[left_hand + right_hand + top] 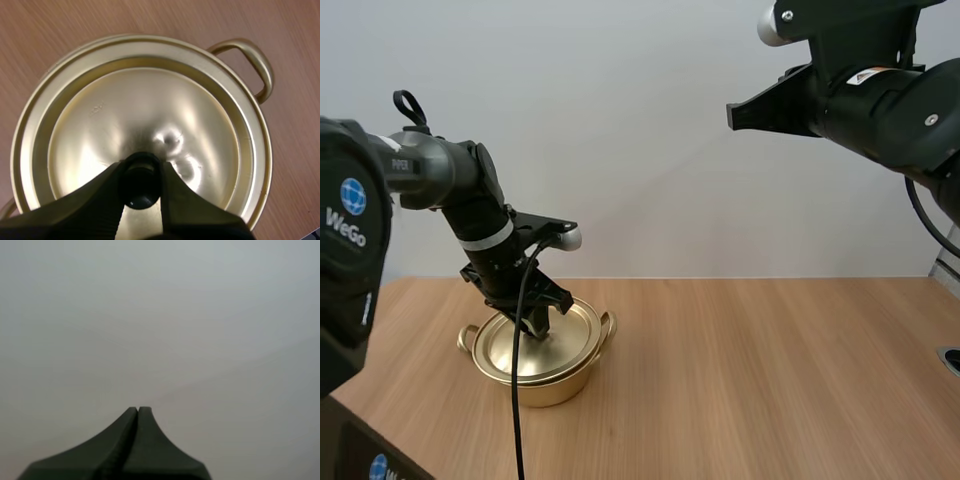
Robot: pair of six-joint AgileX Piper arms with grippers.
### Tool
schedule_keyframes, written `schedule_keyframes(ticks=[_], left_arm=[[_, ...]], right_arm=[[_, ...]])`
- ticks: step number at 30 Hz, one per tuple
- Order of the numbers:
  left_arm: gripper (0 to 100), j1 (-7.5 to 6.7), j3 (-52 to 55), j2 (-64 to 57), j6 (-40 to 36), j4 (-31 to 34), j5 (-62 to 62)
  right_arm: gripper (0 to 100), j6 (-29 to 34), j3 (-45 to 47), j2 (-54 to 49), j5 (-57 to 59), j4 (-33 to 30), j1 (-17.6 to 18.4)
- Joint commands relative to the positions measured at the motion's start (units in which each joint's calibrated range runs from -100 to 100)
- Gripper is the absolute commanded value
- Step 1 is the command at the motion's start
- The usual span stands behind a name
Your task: Open the pot, put the car inside, and close it
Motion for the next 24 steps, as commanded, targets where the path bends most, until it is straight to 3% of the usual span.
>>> schedule_keyframes(ticks=[1,9,11,18,21,24], left_arm=[[0,-0.04,0.0,0.3,0.0,0.6,-0.6],[3,-0.04,0.0,1.7,0.0,1.1,-2.1],[12,-0.04,0.0,1.7,0.0,1.1,-2.7],[62,-0.04,0.0,1.7,-0.3,1.1,-2.1],[69,-0.04,0.0,1.7,-0.3,1.0,-1.1],[69,-0.04,0.0,1.7,-0.3,0.6,-0.6]], right_arm=[[0,0.0,0.0,0.0,0.0,0.0,0.0],[0,0.0,0.0,0.0,0.1,0.0,0.0],[0,0.0,0.0,0.0,0.1,0.0,0.0],[0,0.0,0.0,0.0,0.1,0.0,0.0],[0,0.0,0.0,0.0,0.1,0.0,0.0],[0,0.0,0.0,0.0,0.1,0.0,0.0]])
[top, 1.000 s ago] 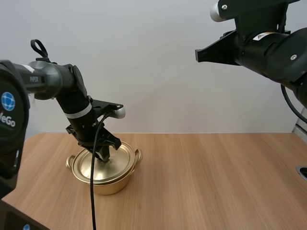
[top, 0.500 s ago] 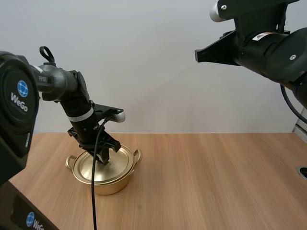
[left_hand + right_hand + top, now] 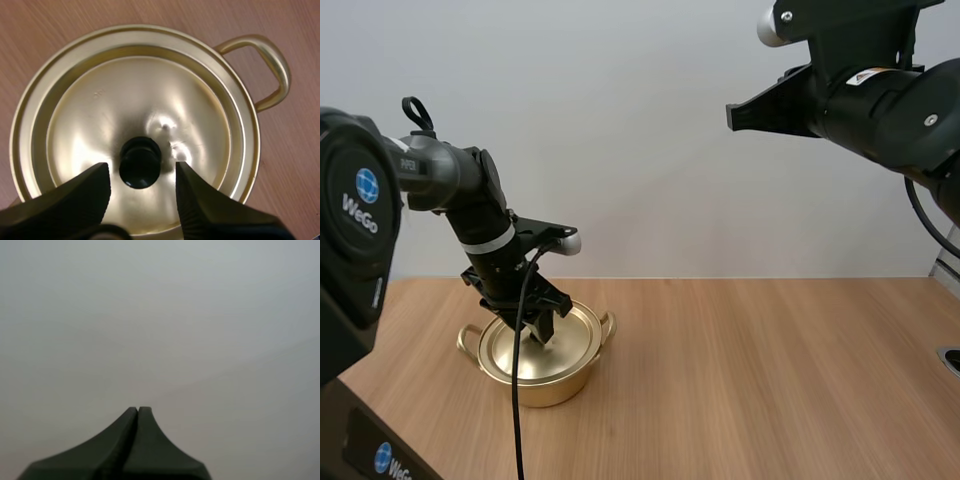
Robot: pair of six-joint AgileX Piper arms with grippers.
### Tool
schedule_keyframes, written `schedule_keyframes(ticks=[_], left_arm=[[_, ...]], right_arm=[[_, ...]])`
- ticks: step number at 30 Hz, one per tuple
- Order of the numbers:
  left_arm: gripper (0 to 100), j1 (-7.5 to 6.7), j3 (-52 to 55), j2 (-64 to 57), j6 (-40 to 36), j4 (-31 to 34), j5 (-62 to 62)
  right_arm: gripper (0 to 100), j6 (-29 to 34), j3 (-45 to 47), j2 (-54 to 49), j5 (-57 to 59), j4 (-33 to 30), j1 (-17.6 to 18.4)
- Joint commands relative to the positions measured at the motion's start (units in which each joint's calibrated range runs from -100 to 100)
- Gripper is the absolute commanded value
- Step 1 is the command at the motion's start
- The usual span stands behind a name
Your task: Open the pot, put the car inside, and close it
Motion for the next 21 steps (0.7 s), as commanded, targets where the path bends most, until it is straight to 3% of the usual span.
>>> schedule_keyframes(ticks=[1,7,15,21], left_arm=[[69,-0.04,-0.1,0.1,0.0,-0.5,0.3],[69,-0.04,-2.1,-1.4,0.4,-6.8,-3.5],[69,-0.04,-2.2,-16.1,1.3,-16.9,-33.3],[69,-0.04,-2.2,-34.4,1.4,-24.9,-48.1]], right_arm=[[0,0.0,0.0,0.0,0.0,0.0,0.0],[0,0.0,0.0,0.1,0.0,0.0,0.0],[0,-0.4,0.0,0.1,-0.5,-0.4,0.0],[0,-2.3,0.0,0.1,-1.4,-0.5,0.0]])
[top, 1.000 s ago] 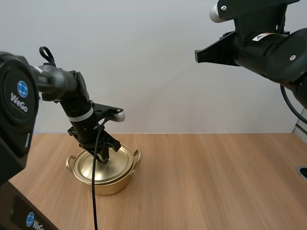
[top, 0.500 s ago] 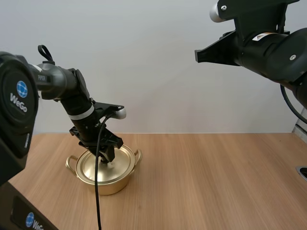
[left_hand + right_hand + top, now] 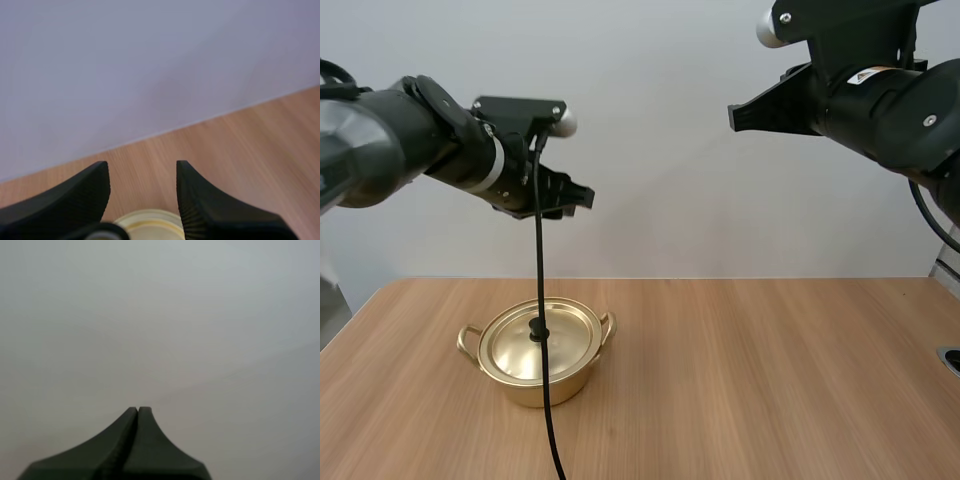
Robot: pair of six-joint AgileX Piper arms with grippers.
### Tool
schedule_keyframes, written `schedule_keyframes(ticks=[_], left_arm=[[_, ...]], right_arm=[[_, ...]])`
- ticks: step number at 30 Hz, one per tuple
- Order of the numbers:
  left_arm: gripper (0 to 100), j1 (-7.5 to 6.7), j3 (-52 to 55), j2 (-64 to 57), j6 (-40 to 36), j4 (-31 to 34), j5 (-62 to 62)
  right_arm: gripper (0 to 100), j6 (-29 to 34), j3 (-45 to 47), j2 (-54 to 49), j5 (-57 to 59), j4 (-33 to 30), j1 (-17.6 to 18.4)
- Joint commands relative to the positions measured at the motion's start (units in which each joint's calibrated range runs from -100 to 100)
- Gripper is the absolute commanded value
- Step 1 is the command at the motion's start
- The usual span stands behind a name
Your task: Open the pot, put the car inside, and close it
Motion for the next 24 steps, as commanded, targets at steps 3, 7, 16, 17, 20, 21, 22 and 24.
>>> schedule_keyframes(ticks=[3,7,16,17,20,21,22,24], left_arm=[[69,-0.04,-0.1,-20.5,0.0,-4.1,-19.2],[69,1.91,1.7,-31.8,-1.4,-4.1,-19.6],[69,2.84,15.5,-50.7,-2.6,-4.1,-30.8],[69,2.84,17.9,-52.1,-2.9,-4.1,-30.8],[69,2.84,24.8,-55.2,-2.9,-4.1,-32.2],[69,2.84,26.8,-55.8,-2.9,-4.0,-33.8],[69,2.84,29.3,-56.3,-2.9,-3.8,-36.6],[69,2.84,33.7,-56.6,-2.9,-3.8,-42.7]], right_arm=[[0,-1.8,0.0,0.0,-0.2,-0.1,0.0],[0,-1.9,0.0,0.0,-1.5,-0.1,0.0],[0,-1.9,0.0,0.0,-1.4,0.3,0.0],[0,-1.9,0.0,0.0,-1.4,0.0,0.0],[0,-1.9,0.0,0.0,-1.4,0.0,0.0],[0,-1.9,0.0,0.0,-1.4,0.0,0.0],[0,-1.9,0.0,0.0,-1.4,0.0,0.0],[0,-1.9,0.0,0.0,-1.4,0.0,0.0]])
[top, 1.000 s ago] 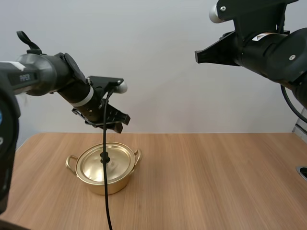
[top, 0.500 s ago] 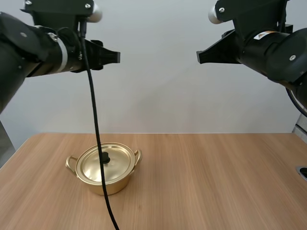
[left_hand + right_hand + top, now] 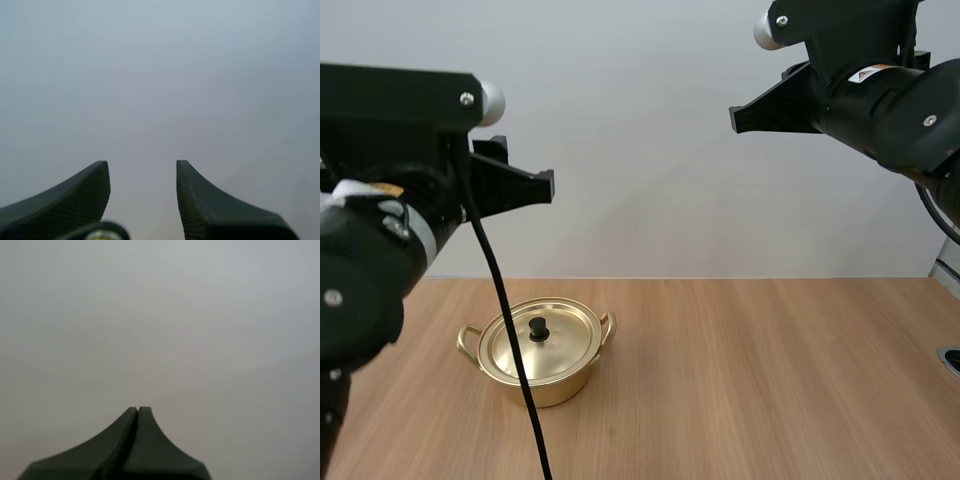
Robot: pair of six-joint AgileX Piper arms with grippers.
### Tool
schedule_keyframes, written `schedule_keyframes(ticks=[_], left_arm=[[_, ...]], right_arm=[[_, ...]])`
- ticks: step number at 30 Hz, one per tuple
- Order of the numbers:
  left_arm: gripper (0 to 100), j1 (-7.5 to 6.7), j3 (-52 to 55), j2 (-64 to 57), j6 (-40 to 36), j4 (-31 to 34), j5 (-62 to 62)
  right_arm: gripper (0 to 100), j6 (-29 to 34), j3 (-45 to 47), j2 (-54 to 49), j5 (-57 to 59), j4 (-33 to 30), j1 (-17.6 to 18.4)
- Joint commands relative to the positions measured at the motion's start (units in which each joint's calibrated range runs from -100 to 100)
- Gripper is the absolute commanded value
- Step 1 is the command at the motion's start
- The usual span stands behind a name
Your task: Open the pot, put the car inside, and close it
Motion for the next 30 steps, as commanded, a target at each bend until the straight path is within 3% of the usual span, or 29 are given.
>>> schedule_keyframes(ticks=[1,7,10,12,15,21,27,30], left_arm=[[69,-0.05,9.1,-10.7,-0.1,0.0,-9.0],[69,-2.72,16.8,-10.9,-0.1,0.0,-17.6],[62,-3.6,17.2,-11.0,-0.1,0.0,-17.1],[43,-4.01,17.2,-11.7,-0.1,0.0,-17.1],[0,-4.41,17.2,-13.3,-0.5,0.0,-17.1],[0,-4.23,17.2,-14.0,-5.4,0.0,-13.3],[0,-3.12,17.2,-14.0,-5.3,3.3,5.4],[0,-3.12,17.2,-14.0,-5.6,3.3,3.9]], right_arm=[[0,-0.1,0.0,0.0,0.0,-0.1,0.0],[0,-0.1,0.0,0.0,0.0,-0.1,0.0],[0,-0.1,0.0,0.0,0.0,-0.1,0.0],[0,-0.1,0.0,0.0,0.5,-0.1,0.0],[0,-0.1,0.0,0.0,1.7,-0.1,0.0],[0,1.2,0.0,0.0,4.7,0.1,0.0],[0,1.4,0.0,-0.1,5.1,0.6,0.0],[0,1.4,0.0,-0.1,5.4,0.3,0.0]])
